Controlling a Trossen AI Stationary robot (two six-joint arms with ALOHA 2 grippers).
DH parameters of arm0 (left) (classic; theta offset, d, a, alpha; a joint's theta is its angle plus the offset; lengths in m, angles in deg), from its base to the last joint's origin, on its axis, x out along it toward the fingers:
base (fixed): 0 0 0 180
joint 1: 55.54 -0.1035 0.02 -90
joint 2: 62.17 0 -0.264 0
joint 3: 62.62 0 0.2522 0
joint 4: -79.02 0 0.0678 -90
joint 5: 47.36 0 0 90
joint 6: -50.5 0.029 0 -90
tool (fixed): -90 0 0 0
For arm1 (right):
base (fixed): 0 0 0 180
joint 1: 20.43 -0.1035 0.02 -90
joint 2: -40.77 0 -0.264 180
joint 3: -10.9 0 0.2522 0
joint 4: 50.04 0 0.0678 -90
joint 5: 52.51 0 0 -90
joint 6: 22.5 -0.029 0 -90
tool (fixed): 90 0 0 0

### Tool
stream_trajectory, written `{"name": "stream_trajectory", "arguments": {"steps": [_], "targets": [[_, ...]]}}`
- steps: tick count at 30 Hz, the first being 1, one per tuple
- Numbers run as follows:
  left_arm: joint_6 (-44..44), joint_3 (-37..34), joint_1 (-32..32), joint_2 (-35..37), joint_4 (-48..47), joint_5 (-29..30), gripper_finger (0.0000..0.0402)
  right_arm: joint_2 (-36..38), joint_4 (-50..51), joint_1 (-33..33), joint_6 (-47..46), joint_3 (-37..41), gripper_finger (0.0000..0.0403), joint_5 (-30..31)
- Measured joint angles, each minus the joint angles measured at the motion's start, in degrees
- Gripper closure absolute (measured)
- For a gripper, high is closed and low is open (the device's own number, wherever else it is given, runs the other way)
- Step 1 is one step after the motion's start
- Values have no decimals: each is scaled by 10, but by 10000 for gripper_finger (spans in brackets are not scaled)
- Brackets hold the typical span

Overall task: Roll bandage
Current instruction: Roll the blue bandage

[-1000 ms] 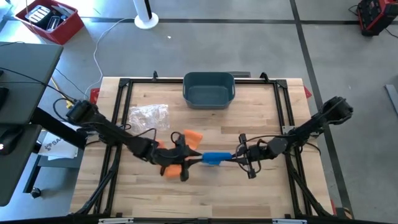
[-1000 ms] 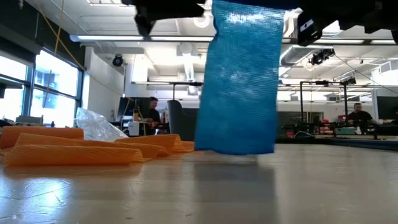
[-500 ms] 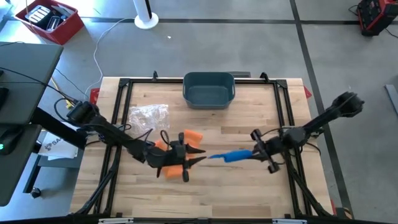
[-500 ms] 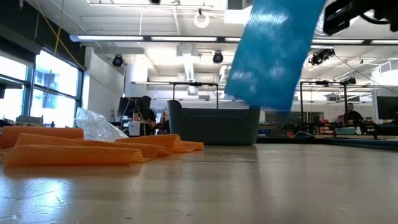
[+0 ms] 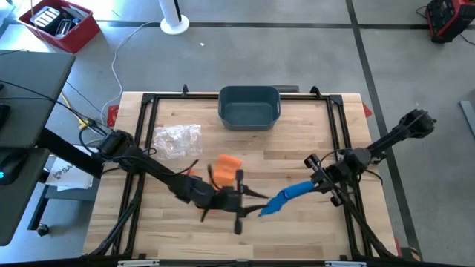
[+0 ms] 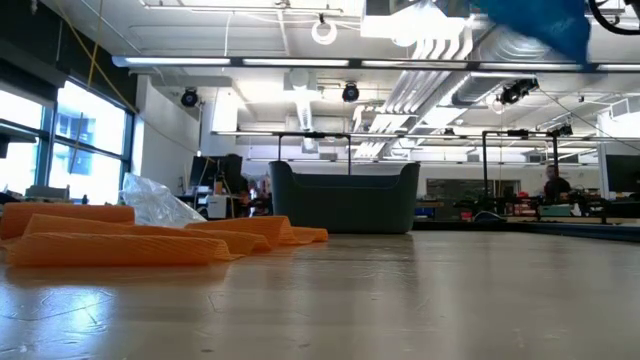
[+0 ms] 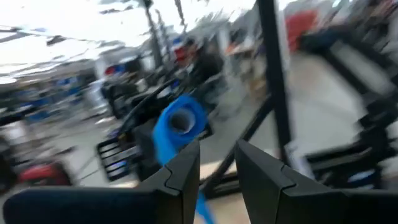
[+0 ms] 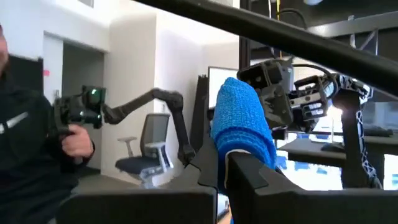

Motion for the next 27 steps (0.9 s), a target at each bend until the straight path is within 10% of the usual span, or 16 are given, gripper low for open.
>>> {"name": "stream_trajectory", "arguments": {"steps": [7, 27], "targets": [[10, 107, 1, -30, -154, 37, 277, 3, -7, 4, -5, 0, 402, 26], [-10, 112, -23, -32, -112, 83, 249, 3, -4, 4, -14, 0, 402, 82]]}}
